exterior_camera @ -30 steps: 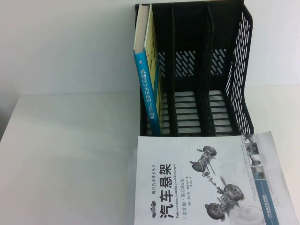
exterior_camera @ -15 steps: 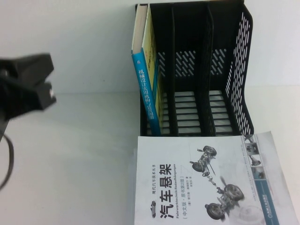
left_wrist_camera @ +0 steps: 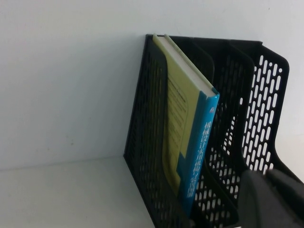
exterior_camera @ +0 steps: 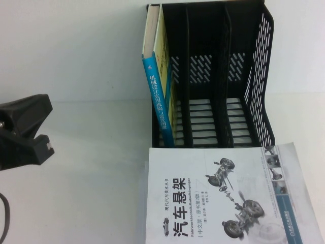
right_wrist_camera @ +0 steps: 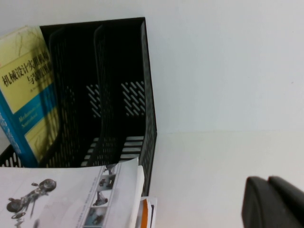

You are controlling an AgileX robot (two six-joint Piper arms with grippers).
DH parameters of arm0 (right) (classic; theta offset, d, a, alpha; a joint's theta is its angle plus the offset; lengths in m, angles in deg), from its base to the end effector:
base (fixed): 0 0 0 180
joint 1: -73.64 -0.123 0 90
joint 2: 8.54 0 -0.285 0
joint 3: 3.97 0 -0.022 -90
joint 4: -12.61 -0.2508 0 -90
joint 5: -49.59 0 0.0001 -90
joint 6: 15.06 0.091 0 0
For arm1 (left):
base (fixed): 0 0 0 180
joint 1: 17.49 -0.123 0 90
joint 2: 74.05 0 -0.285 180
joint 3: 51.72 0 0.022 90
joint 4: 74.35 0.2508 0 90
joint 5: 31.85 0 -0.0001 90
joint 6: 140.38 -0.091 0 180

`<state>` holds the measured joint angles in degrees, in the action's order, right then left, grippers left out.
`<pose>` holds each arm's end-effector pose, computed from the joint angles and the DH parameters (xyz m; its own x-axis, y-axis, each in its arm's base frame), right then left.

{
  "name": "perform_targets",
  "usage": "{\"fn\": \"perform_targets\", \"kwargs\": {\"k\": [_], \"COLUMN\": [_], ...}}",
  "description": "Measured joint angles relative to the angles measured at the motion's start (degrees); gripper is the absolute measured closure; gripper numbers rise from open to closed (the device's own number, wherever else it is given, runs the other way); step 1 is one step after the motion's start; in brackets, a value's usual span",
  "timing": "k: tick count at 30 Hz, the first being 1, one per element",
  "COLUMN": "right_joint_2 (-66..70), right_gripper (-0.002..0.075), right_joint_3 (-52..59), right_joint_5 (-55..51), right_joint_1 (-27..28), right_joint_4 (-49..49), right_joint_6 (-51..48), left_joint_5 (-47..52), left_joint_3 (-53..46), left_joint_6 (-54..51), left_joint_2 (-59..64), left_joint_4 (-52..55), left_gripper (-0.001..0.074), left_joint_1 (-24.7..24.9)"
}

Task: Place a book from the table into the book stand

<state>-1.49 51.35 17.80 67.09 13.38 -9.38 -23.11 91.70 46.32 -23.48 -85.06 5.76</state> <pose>0.0198 0.0016 0.2871 -0.0811 0.0789 -0.9936 -0.1003 0.9912 0.0869 0.1450 -0.0651 0.3684 -0.2127 -0.2319 -0.9492 0.3741 0.8781 -0.2984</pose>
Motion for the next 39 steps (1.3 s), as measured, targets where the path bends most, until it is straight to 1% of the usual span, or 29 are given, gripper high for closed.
{"fn": "perform_targets", "kwargs": {"k": [10, 12, 16, 18, 21, 24, 28, 32, 35, 39], "right_joint_2": [0.00, 0.00, 0.00, 0.00, 0.00, 0.00, 0.00, 0.00, 0.00, 0.00], "right_gripper": [0.0729, 0.0729, 0.0729, 0.0729, 0.0729, 0.0729, 0.0729, 0.0729, 0.0729, 0.0729], "right_joint_3": [0.00, 0.00, 0.00, 0.00, 0.00, 0.00, 0.00, 0.00, 0.00, 0.00], "right_joint_5": [0.00, 0.00, 0.00, 0.00, 0.00, -0.10, -0.10, -0.20, -0.20, -0.20], "right_joint_1": [0.00, 0.00, 0.00, 0.00, 0.00, 0.00, 0.00, 0.00, 0.00, 0.00], "right_joint_4": [0.00, 0.00, 0.04, 0.04, 0.04, 0.04, 0.04, 0.04, 0.04, 0.04], "right_joint_6": [0.00, 0.00, 0.00, 0.00, 0.04, 0.04, 0.04, 0.04, 0.04, 0.04], "left_joint_5": [0.54, 0.54, 0.54, 0.54, 0.54, 0.67, 3.23, 7.10, 9.38, 9.42], "left_joint_3": [-0.08, -0.08, -0.08, -0.22, -0.87, -1.56, -2.75, -5.57, -10.97, -21.26], "left_joint_6": [-0.48, -2.73, -10.93, -13.30, -14.31, -14.55, -9.15, -3.05, 1.49, 4.22], "left_joint_2": [0.24, 0.24, -0.91, -2.72, -6.07, -9.57, -15.02, -20.85, -25.34, -31.98], "left_joint_4": [0.19, 2.97, 14.93, 19.09, 21.70, 22.16, 18.12, 14.74, 11.40, 8.73], "left_gripper": [0.0737, 0.0737, 0.0737, 0.0737, 0.0737, 0.0737, 0.0737, 0.0737, 0.0737, 0.0737], "left_joint_1": [0.00, 0.00, -0.08, -0.69, -2.01, -2.81, -5.05, -10.44, -14.35, -17.38]}}
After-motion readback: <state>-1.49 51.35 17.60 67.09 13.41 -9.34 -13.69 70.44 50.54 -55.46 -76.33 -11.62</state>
